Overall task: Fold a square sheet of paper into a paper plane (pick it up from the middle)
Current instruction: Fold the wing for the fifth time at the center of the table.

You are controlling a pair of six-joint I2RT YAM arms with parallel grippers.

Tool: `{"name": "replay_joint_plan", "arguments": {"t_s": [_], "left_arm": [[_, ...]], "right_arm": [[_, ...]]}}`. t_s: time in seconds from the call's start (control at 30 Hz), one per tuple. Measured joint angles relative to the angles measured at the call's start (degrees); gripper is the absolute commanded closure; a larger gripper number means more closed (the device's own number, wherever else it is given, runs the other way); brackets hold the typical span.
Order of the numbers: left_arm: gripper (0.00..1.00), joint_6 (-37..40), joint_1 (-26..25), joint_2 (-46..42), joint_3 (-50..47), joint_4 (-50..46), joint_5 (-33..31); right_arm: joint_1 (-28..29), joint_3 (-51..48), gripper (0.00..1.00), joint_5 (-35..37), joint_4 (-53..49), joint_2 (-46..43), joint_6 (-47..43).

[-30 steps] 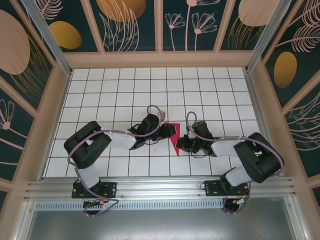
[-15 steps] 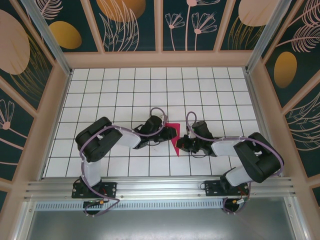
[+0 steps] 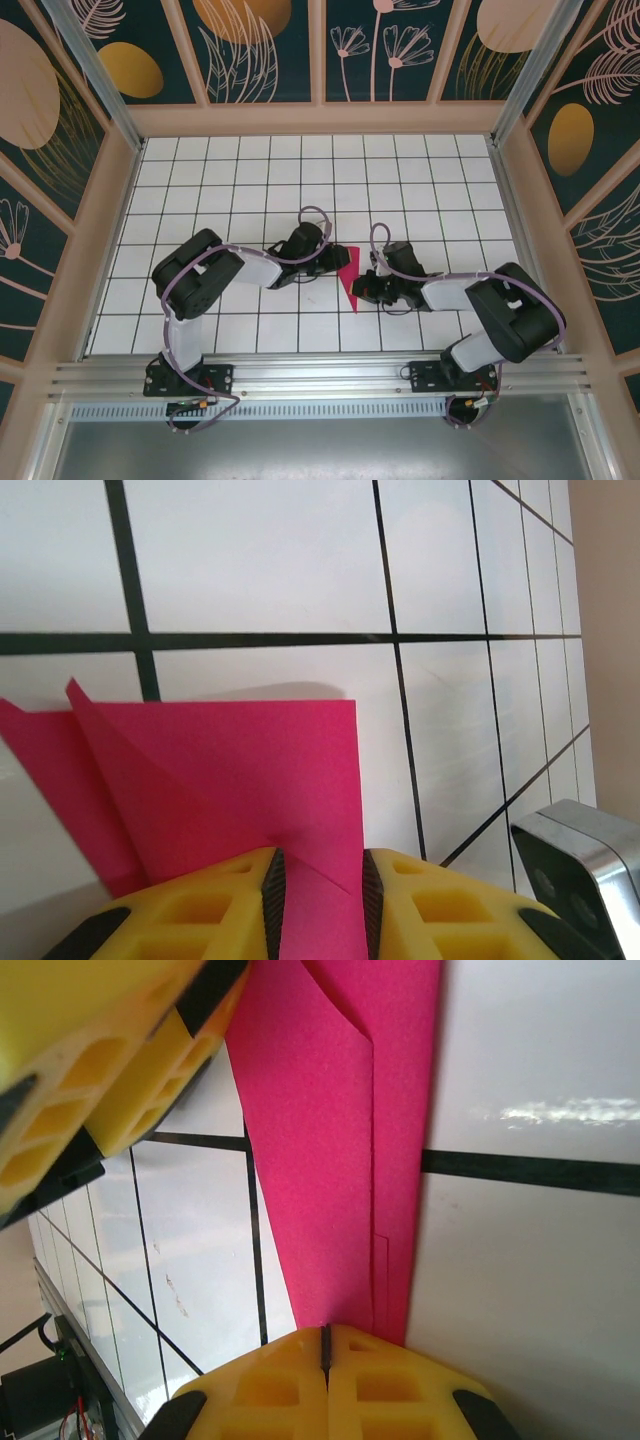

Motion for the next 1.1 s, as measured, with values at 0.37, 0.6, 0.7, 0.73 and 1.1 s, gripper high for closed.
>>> {"name": "replay_joint_plan", "arguments": {"t_s": [0.37,0.6,0.7,0.73,1.1], "left_arm": [[0.71,2.5,2.3,0.3,0.5,-0.5,0.2],[0.71,4.0,4.9,0.3,0.5,-0.6,0.2],[0.69,4.5,5.9,0.3,0.5,-0.6,0.2],[0.69,4.8,6.2,0.2,0.5,-0.7,0.1],[0.65,6.3,7.2,-9.5,-0.8,-5.7,-2.6]], "right_arm": [[-0.1,0.5,1.0,-0.5,-0.5,0.3,-0.4],[-0.1,0.5,1.0,-0.6,-0.6,0.3,-0.6],[-0.1,0.7,1.0,-0.6,-1.0,0.4,-0.8],[-0.1,0.7,1.0,-0.7,-1.0,0.4,-1.0],[-0.1,2.5,1.0,-2.0,-3.1,1.3,-4.9]]}}
